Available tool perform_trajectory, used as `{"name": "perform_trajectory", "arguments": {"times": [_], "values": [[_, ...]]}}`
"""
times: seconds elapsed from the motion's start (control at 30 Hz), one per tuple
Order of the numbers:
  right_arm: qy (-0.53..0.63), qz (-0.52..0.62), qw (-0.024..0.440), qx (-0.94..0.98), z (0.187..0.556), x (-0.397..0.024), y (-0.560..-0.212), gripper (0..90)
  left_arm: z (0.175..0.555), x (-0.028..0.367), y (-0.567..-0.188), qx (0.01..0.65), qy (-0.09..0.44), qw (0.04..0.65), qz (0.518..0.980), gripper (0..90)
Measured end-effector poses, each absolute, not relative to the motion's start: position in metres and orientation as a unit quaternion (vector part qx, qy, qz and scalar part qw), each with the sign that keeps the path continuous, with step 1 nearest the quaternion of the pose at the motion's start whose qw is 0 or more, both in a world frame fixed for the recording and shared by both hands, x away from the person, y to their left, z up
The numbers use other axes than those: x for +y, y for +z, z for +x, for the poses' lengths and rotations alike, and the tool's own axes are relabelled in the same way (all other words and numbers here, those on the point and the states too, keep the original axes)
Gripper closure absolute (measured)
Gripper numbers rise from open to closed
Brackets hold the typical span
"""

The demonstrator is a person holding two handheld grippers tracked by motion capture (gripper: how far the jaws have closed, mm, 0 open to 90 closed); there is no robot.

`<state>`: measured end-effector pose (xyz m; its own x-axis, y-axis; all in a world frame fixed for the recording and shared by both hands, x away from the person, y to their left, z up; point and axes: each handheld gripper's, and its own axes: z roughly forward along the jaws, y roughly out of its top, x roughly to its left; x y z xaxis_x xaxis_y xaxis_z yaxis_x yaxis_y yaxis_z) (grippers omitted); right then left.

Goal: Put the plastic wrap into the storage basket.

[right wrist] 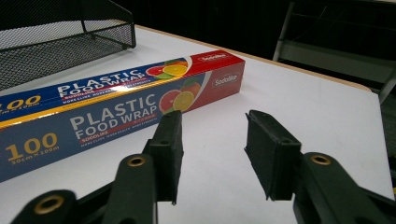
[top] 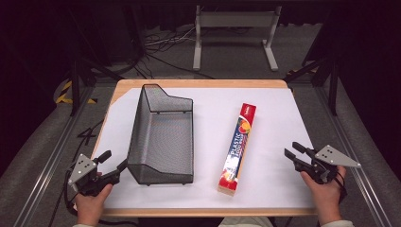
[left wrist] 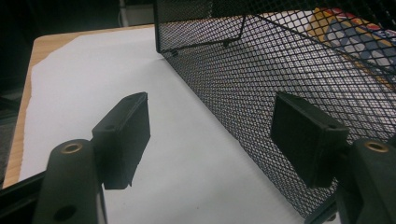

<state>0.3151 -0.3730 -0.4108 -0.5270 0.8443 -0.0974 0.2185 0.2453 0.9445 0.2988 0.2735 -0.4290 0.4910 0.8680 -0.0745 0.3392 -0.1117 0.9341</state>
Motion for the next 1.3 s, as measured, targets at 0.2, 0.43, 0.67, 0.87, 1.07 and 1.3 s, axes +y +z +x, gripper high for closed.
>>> {"name": "perform_trajectory", "arguments": {"times": [0.2, 0.43, 0.67, 0.87, 1.07, 1.3], "values": [[0.496, 0.355, 0.323, 0.723, 0.313, -0.371, -0.41, 50.7, 0.299, 0.272, -0.428, 0.428, 0.267, 0.502, 0.703, 29.3], [0.495, 0.349, 0.324, 0.727, 0.311, -0.368, -0.409, 50.5, 0.3, 0.271, -0.428, 0.428, 0.265, 0.505, 0.701, 29.3], [0.492, 0.329, 0.308, 0.745, 0.309, -0.356, -0.396, 49.2, 0.3, 0.272, -0.428, 0.43, 0.263, 0.506, 0.7, 29.3], [0.507, 0.307, 0.284, 0.753, 0.309, -0.335, -0.379, 49.2, 0.298, 0.272, -0.428, 0.432, 0.263, 0.503, 0.701, 29.3], [0.52, 0.29, 0.263, 0.759, 0.31, -0.319, -0.369, 48.7, 0.298, 0.273, -0.428, 0.433, 0.265, 0.502, 0.7, 29.3], [0.536, 0.266, 0.233, 0.767, 0.314, -0.295, -0.355, 48.1, 0.297, 0.273, -0.428, 0.433, 0.265, 0.501, 0.701, 29.4]]}}
